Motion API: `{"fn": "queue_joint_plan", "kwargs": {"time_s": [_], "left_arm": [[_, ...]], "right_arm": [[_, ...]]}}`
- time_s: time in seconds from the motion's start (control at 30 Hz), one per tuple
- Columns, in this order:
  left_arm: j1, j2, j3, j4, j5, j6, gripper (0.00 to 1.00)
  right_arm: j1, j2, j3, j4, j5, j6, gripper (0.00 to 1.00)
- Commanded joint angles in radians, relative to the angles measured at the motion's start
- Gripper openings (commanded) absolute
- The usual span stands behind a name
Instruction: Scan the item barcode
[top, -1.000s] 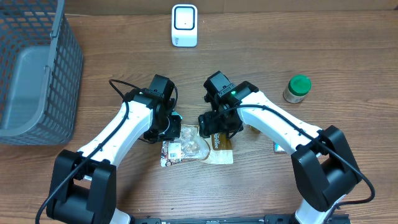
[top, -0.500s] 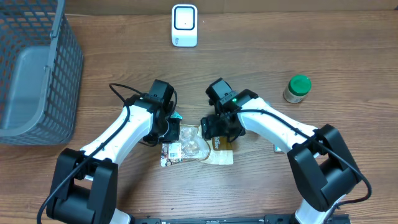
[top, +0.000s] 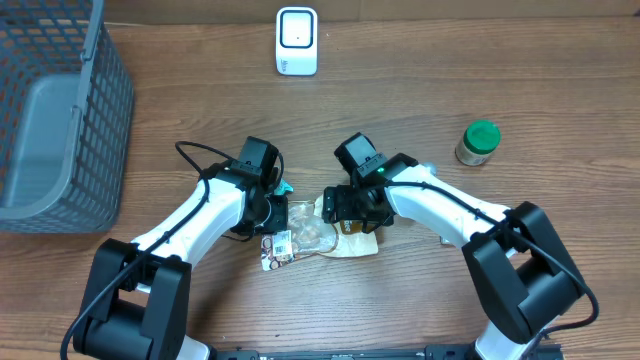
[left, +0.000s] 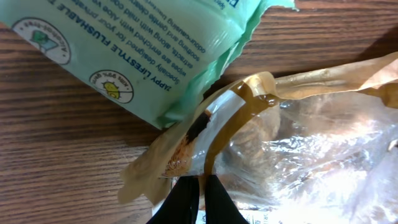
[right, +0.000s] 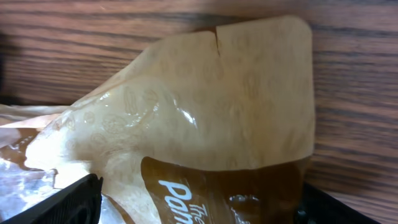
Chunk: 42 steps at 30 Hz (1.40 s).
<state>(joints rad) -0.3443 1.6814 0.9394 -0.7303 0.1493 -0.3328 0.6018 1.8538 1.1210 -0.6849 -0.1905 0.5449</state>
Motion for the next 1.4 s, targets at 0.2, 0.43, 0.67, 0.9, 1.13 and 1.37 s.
{"fn": "queue_joint_plan", "kwargs": {"time_s": [0.2, 0.43, 0.67, 0.9, 1.13, 1.37], "left_arm": [[0.004, 0.015, -0.036, -0.001, -0.03, 0.011, 0.09], [0.004, 0.015, -0.036, 0.0, -0.03, 0.012, 0.09], [0.004, 0.015, -0.036, 0.004, -0.03, 0.012, 0.1], [0.003, 0.015, -0.036, 0.011, -0.03, 0.012, 0.1], [0.003, 0.015, -0.036, 0.021, -0.029, 0.011, 0.11], [0.004, 0.015, -0.036, 0.024, -0.029, 0.011, 0.13]], "right_arm": [[-0.003, 0.0, -0.107, 0.201, -0.225, 0.06, 0.84], [-0.003, 0.0, -0.121, 0.289, -0.318, 0.053, 0.6], [-0.003, 0.0, -0.121, 0.313, -0.344, 0.025, 0.22], [-0.003, 0.0, -0.121, 0.34, -0.362, 0.025, 0.2], [-0.003, 0.0, -0.121, 0.355, -0.362, 0.028, 0.15], [-0.002, 0.0, -0.121, 0.367, -0.432, 0.026, 0.04]]}}
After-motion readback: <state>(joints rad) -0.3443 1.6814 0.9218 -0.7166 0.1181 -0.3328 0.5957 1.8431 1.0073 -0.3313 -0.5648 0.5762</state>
